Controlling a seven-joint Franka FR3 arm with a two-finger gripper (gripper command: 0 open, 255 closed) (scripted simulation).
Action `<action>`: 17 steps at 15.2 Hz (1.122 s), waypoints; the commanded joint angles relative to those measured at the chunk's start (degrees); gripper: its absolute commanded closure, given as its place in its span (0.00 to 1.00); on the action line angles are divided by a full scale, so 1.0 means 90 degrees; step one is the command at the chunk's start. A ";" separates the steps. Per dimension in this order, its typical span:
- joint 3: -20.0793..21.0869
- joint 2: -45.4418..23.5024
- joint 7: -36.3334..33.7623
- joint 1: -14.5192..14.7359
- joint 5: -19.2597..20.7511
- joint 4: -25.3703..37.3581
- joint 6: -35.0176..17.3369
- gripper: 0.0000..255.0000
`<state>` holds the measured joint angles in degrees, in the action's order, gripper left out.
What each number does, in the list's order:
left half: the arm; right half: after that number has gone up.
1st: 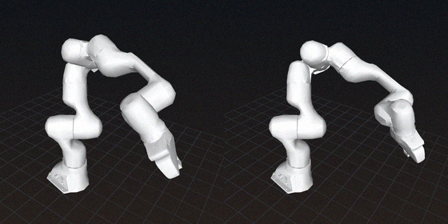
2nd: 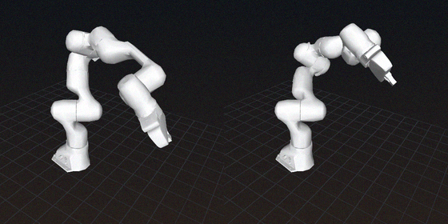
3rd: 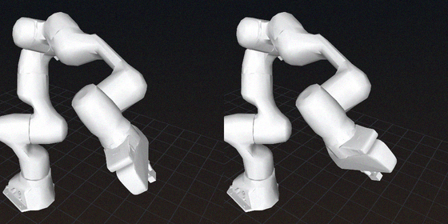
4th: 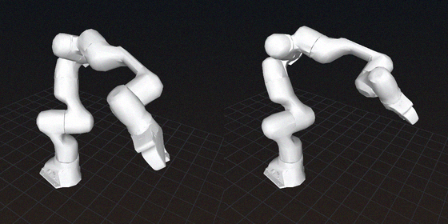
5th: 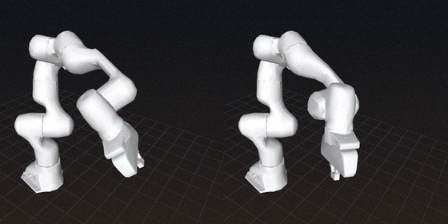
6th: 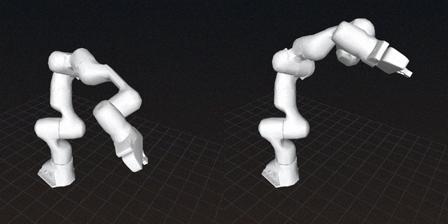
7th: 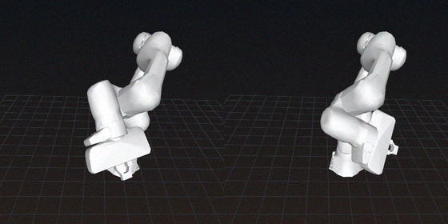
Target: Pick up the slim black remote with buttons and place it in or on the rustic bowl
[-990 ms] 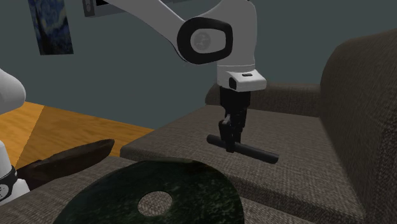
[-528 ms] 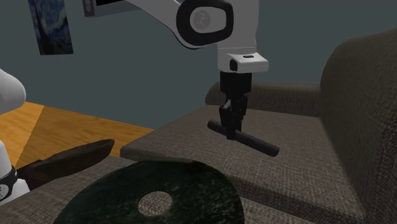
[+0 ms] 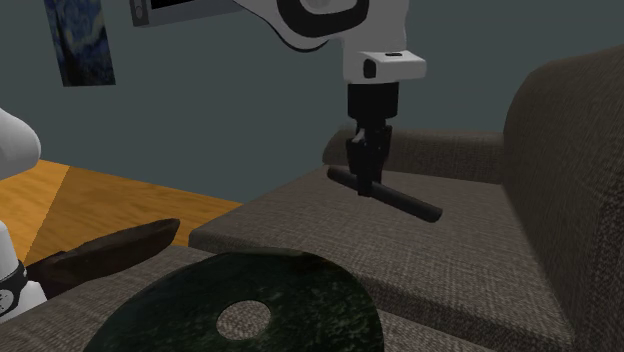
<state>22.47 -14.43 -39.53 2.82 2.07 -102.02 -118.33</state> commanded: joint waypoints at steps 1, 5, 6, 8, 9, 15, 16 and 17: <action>0.0007 0.0069 0.0017 -0.0012 -0.0030 0.0091 0.0157 1.00; 0.0018 0.0152 0.0027 -0.0018 -0.0066 0.0330 0.0474 1.00; 0.0019 0.0163 0.0028 -0.0019 -0.0071 0.0370 0.0524 1.00; 0.0031 0.0720 0.0196 -0.0150 -0.0305 -0.0343 0.0333 1.00; 0.0030 0.0994 0.0288 -0.0203 -0.0425 -0.0679 0.0253 1.00; -0.0112 0.2605 0.0891 -0.0333 -0.1128 -0.2480 -0.0009 1.00; -0.0154 0.2871 0.0991 -0.0329 -0.1232 -0.2751 -0.0019 1.00; -0.0203 0.3136 0.1088 -0.0314 -0.1329 -0.3015 -0.0020 1.00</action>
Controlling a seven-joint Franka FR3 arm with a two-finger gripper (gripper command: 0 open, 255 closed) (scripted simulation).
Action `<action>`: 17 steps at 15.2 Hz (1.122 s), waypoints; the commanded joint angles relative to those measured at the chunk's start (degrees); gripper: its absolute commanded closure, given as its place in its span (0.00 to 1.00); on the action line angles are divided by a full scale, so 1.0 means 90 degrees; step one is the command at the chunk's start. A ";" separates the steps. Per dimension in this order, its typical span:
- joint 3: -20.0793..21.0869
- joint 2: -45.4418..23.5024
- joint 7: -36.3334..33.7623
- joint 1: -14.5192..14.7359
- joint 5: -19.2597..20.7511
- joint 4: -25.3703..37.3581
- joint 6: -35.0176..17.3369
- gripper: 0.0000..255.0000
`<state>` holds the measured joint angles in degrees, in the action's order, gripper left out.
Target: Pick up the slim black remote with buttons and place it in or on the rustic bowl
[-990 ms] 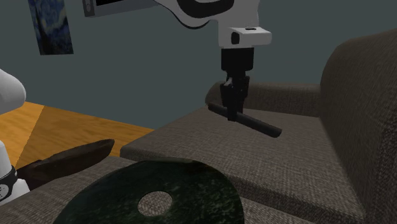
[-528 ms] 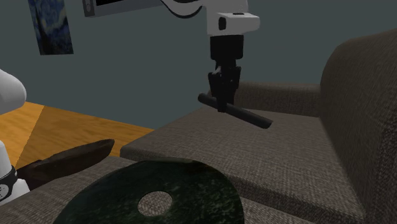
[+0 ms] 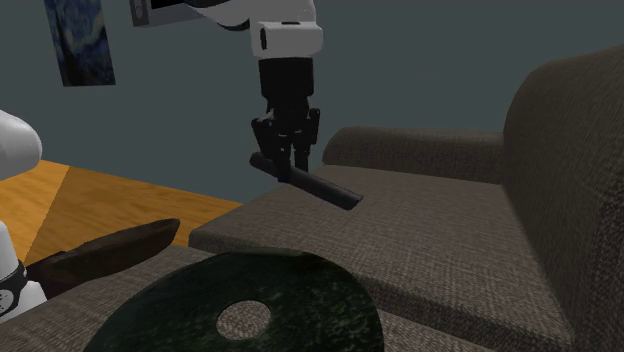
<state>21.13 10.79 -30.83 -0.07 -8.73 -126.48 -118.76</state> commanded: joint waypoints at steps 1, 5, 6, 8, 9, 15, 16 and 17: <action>-0.0104 0.0600 0.0215 0.0024 -0.0220 -0.0555 0.0036 1.00; -0.0341 0.1676 0.0549 0.0139 -0.0502 -0.1526 0.0159 1.00; -0.0405 0.1952 0.0621 0.0173 -0.0553 -0.1755 0.0213 1.00; -0.0535 0.2513 0.0753 0.0241 -0.0628 -0.2198 0.0351 1.00; -0.0603 0.2801 0.0811 0.0274 -0.0652 -0.2411 0.0435 1.00; -0.1033 0.4658 0.1080 0.0440 -0.0623 -0.3572 0.1194 1.00; -0.1110 0.4994 0.1114 0.0456 -0.0588 -0.3743 0.1367 1.00; -0.1189 0.5338 0.1146 0.0467 -0.0547 -0.3906 0.1557 1.00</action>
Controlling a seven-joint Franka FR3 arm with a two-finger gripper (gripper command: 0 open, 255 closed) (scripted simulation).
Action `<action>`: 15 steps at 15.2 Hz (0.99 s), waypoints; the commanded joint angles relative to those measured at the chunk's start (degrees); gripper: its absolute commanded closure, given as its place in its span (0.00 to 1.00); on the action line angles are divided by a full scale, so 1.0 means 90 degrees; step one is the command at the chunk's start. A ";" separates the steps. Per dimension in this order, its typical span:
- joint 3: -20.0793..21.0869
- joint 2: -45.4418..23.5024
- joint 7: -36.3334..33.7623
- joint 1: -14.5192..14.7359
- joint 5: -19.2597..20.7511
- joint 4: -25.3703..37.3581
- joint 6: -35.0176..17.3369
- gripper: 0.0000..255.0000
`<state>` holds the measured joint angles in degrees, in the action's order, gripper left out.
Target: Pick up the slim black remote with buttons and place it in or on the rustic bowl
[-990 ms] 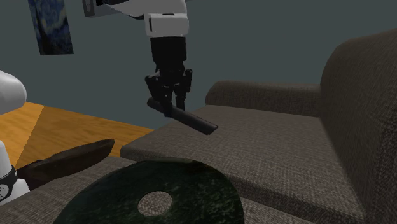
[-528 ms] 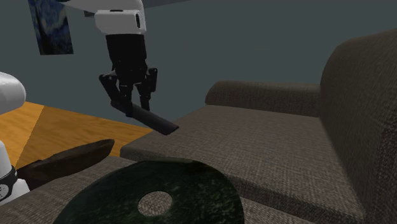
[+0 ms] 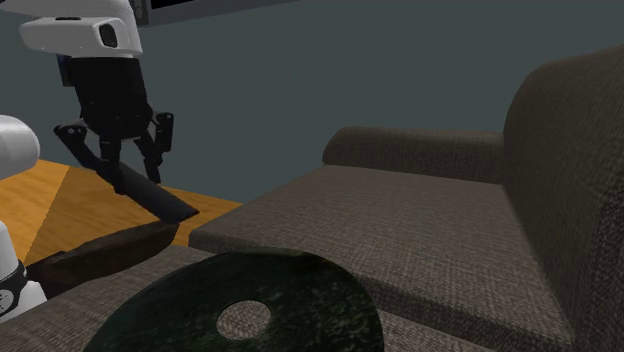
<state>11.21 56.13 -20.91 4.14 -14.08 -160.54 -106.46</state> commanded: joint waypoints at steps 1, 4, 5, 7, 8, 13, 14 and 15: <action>-0.0169 0.0653 0.0075 0.0008 0.0099 -0.0278 0.0395 1.00; -0.0288 0.1226 0.0127 0.0018 0.0177 -0.0592 0.0666 1.00; -0.0273 0.1232 0.0132 0.0027 0.0159 -0.0679 0.0586 1.00; -0.0241 0.1239 0.0143 0.0049 0.0123 -0.0851 0.0421 1.00; -0.0225 0.1239 0.0148 0.0060 0.0103 -0.0936 0.0337 1.00; -0.0141 0.1199 0.0173 0.0124 -0.0001 -0.1348 -0.0111 1.00; -0.0117 0.1176 0.0180 0.0145 -0.0032 -0.1456 -0.0241 1.00; -0.0117 0.1176 0.0180 0.0145 -0.0032 -0.1456 -0.0242 1.00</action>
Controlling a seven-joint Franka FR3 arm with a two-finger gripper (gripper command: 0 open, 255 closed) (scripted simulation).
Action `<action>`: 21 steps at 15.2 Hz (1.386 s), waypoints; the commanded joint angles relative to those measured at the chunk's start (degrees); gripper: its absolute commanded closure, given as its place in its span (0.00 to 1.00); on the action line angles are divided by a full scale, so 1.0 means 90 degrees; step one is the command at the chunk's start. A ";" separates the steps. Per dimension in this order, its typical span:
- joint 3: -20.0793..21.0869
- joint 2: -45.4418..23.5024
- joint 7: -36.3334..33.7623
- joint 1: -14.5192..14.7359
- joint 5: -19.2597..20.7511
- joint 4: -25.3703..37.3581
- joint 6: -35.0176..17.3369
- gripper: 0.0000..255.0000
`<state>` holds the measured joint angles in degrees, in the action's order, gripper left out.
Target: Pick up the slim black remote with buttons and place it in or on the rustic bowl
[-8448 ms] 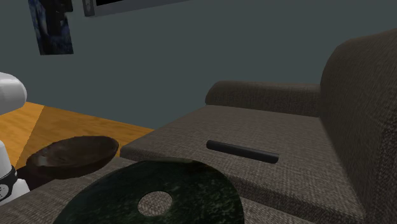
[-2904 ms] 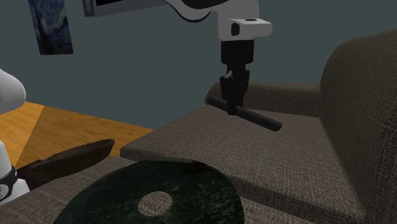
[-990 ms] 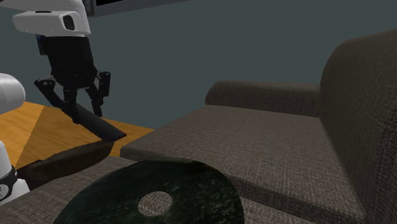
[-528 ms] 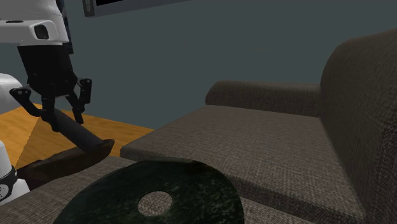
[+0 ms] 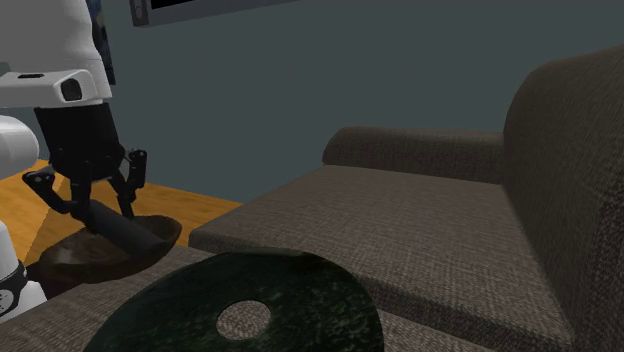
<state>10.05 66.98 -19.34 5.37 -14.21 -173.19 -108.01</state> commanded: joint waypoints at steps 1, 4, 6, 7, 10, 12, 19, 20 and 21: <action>0.0012 -0.0028 0.0004 0.0008 -0.0017 -0.0051 -0.0068 1.00; 0.0011 -0.0029 0.0004 0.0009 -0.0016 -0.0051 -0.0069 1.00; 0.0011 -0.0029 0.0004 0.0009 -0.0016 -0.0051 -0.0069 1.00; 0.0011 -0.0029 0.0003 0.0010 -0.0016 -0.0051 -0.0069 1.00; 0.0010 -0.0029 0.0004 0.0009 -0.0015 -0.0050 -0.0068 0.00; 0.0010 -0.0028 0.0004 0.0009 -0.0015 -0.0050 -0.0067 0.00; -0.0203 0.0080 0.0007 -0.0146 0.0227 0.0711 0.0801 0.00; -0.0203 0.0078 0.0007 -0.0146 0.0227 0.0712 0.0800 0.00; -0.0203 0.0078 0.0007 -0.0145 0.0227 0.0712 0.0800 0.00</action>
<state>8.26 67.70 -19.30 4.09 -12.22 -166.86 -100.89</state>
